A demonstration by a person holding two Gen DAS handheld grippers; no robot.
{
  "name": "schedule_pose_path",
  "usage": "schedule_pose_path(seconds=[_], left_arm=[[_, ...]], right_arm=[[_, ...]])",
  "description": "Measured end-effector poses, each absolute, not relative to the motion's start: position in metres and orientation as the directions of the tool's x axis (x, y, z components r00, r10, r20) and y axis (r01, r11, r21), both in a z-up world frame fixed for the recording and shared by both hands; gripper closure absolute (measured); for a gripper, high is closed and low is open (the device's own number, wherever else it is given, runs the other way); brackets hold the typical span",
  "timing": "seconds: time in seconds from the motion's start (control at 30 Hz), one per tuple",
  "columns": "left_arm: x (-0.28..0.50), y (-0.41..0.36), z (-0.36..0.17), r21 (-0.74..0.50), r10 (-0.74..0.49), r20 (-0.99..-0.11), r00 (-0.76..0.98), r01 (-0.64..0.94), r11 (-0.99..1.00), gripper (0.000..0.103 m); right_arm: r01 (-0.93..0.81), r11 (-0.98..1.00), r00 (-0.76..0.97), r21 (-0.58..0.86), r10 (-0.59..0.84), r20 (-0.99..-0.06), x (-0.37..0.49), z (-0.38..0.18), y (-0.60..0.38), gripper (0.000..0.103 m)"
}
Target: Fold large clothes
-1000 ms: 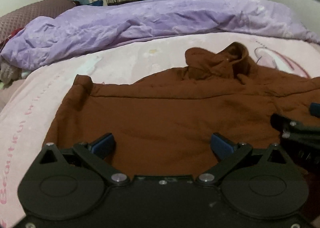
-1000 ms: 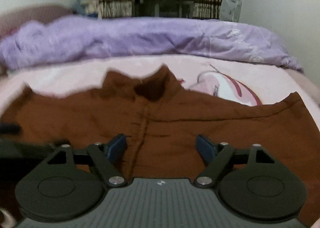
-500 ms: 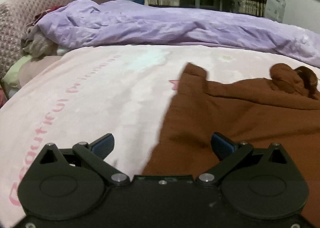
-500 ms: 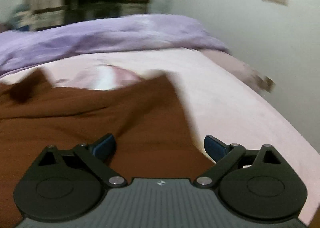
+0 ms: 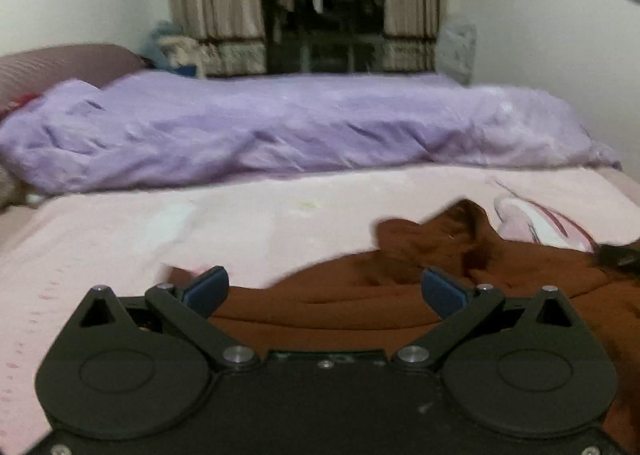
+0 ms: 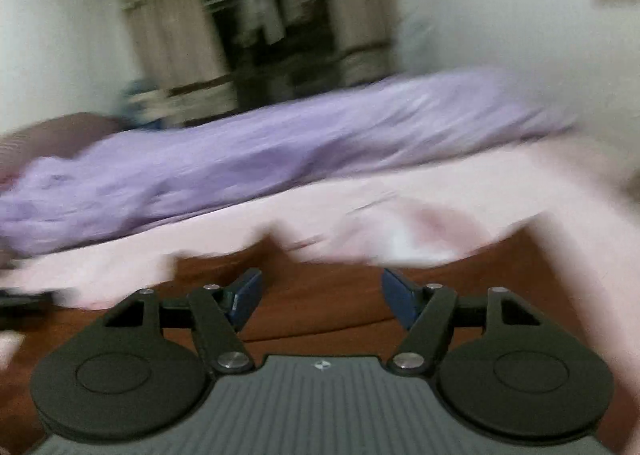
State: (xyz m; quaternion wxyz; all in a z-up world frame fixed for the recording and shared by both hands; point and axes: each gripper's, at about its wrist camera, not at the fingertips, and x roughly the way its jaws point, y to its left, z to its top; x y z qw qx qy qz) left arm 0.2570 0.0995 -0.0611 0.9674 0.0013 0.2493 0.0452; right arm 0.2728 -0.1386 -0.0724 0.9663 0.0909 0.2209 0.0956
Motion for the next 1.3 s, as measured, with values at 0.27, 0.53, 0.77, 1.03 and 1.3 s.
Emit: schedule_pose_path(seconds=[0.27,0.53,0.77,1.03,1.3], left_arm=[[0.319,0.082,-0.119,0.124,0.161,-0.616,0.771,-0.106,0.987,0.000],[0.326,0.099,-0.117,0.235,0.250,-0.611,0.751,-0.130,0.963,0.000],[0.311,0.168,-0.118,0.164,0.252,-0.613,0.749,-0.191,0.968,0.000],[0.315,0.224,-0.129,-0.067,0.142,-0.659,0.738,-0.246,0.967,0.000],[0.272,0.170,-0.051,0.095,0.272,-0.568,0.777,-0.267,0.959,0.000]], right_arm=[[-0.089,0.986,0.828,0.140,0.151,-0.540,0.325,-0.117,-0.123,0.026],[-0.075,0.997,0.824,0.033,0.080,-0.561,0.326,-0.113,-0.143,0.026],[0.034,0.992,0.842,-0.123,-0.095,-0.532,0.321,-0.114,-0.203,0.026],[0.167,0.985,0.828,0.044,-0.116,-0.548,0.322,-0.118,-0.258,0.024],[0.215,0.970,0.902,-0.112,-0.242,-0.357,0.261,-0.053,-0.196,0.026]])
